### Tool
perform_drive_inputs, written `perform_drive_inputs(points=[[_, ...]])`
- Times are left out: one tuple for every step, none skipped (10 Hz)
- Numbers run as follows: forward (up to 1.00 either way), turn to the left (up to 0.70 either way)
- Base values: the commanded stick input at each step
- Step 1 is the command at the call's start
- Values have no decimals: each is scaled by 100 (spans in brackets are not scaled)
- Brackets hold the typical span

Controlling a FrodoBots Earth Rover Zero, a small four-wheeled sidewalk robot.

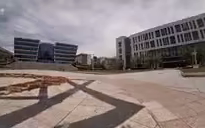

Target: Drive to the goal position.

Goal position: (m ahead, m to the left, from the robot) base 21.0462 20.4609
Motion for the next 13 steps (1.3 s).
perform_drive_inputs(points=[[70, 35], [70, 35], [70, 24], [70, 8], [70, 0], [70, 0], [70, 0], [70, 0], [70, 0], [70, 0], [70, 0], [70, 0], [70, 0]])
